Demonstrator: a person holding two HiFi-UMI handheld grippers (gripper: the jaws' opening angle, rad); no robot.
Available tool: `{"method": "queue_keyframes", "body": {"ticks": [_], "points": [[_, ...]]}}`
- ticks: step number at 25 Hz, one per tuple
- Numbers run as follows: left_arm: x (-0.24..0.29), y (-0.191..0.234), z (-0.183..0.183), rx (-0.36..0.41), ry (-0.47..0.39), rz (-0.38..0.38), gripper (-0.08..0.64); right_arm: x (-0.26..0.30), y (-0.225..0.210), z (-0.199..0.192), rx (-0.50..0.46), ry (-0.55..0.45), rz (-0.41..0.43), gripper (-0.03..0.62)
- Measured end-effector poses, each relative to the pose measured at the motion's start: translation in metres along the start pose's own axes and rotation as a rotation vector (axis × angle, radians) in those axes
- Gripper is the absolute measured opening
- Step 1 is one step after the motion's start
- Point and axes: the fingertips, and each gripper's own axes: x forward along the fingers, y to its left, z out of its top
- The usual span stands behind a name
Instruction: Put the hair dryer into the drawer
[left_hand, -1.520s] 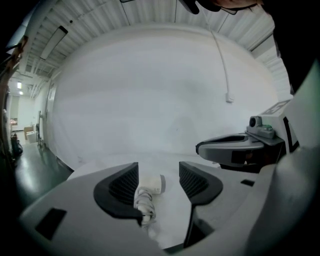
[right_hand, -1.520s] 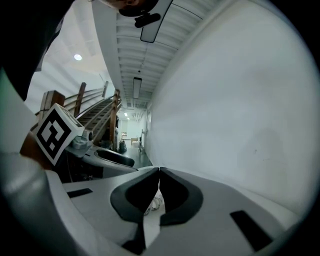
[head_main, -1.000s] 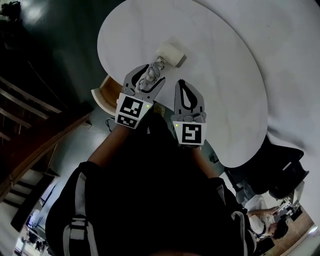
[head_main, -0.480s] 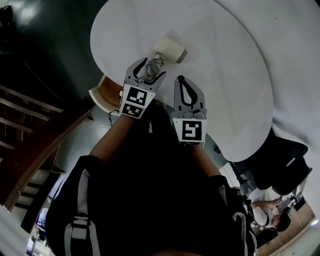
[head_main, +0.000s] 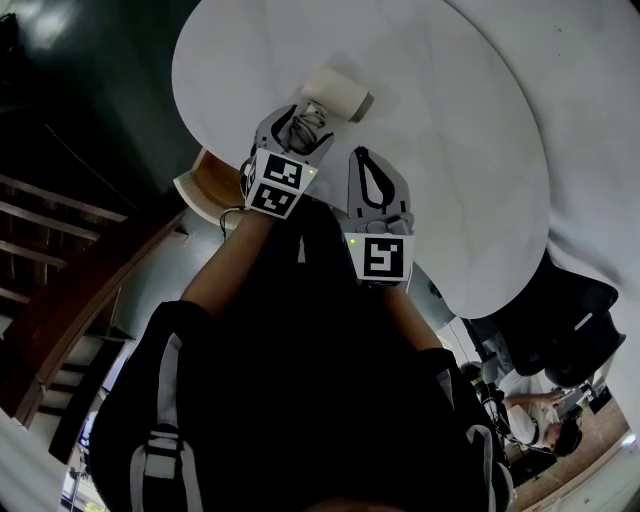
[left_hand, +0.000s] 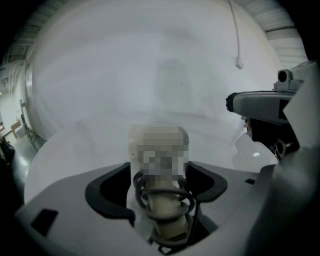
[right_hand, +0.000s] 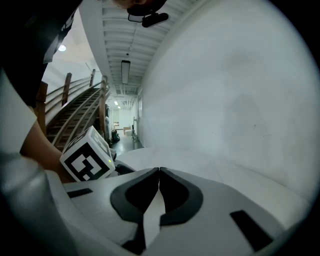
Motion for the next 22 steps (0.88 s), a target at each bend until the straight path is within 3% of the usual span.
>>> {"method": "queue_keyframes", "body": {"ticks": [9,22], "points": [[0.016,0.001,-0.013,-0.015,0.165,0.014,0.339,0.0,-0.004,-0.003,0.005,0.002,-0.005,0.025],[0.009,0.001,-0.012,-0.05,0.148,0.033,0.281,-0.012,-0.006,0.002,-0.004,-0.019,-0.006,0.025]]}}
